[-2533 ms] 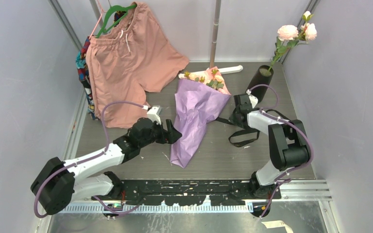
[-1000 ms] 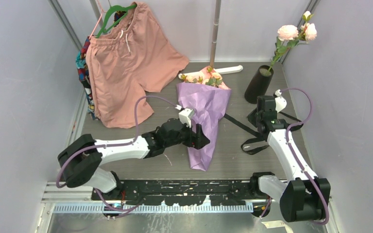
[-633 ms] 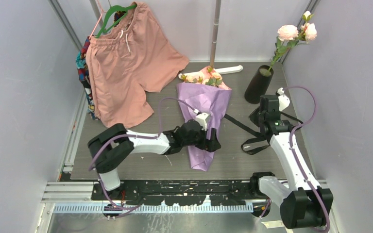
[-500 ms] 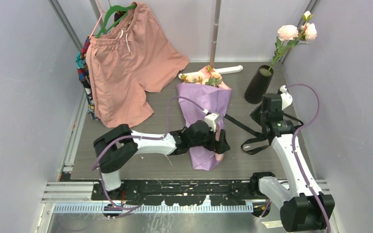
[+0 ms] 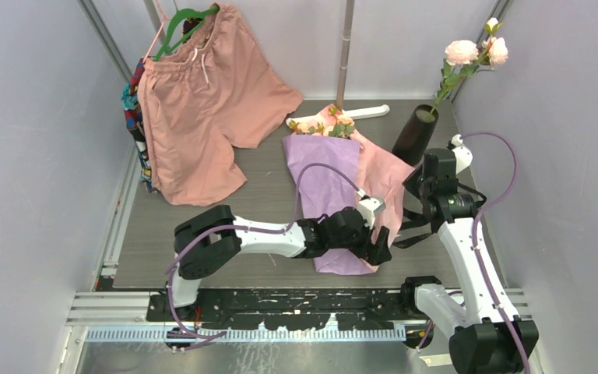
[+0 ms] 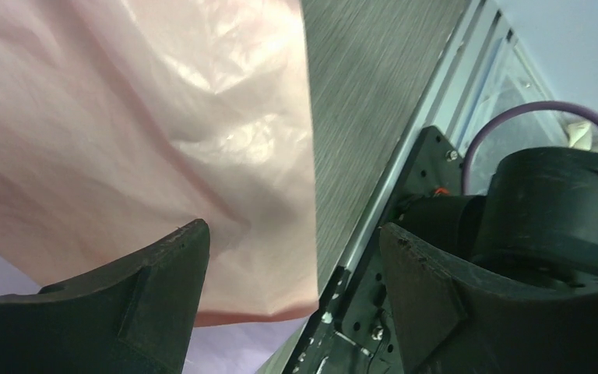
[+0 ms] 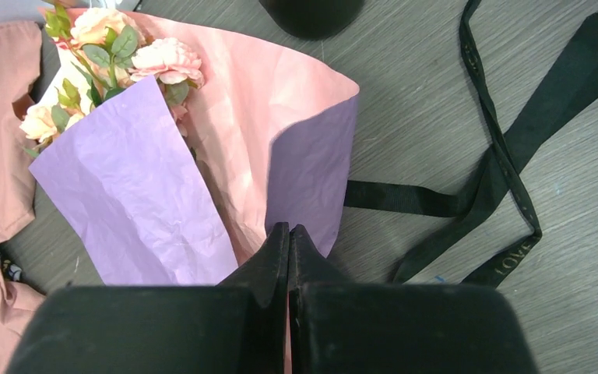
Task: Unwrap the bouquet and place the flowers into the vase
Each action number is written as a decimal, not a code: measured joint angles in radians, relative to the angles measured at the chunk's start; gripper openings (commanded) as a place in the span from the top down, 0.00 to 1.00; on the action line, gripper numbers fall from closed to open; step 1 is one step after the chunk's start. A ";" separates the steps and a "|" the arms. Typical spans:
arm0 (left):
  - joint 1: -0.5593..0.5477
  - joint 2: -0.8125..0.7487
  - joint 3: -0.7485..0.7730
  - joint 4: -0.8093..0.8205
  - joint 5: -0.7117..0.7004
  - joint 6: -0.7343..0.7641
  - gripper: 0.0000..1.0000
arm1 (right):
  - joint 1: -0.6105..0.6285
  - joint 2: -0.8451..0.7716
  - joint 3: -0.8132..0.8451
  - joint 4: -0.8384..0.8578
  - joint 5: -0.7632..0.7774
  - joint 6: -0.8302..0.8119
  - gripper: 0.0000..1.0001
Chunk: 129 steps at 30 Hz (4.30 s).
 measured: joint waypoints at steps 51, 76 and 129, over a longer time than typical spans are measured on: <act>0.240 0.039 -0.171 0.156 0.115 -0.098 0.21 | 0.022 0.485 -0.127 0.244 -0.168 0.002 0.76; 0.206 -0.459 -0.153 -0.150 0.030 0.039 0.20 | 0.180 0.523 0.042 0.266 -0.170 -0.010 0.23; 0.034 -1.000 -0.325 -0.459 -0.354 0.100 0.20 | 0.668 0.931 0.320 0.425 -0.407 0.044 0.38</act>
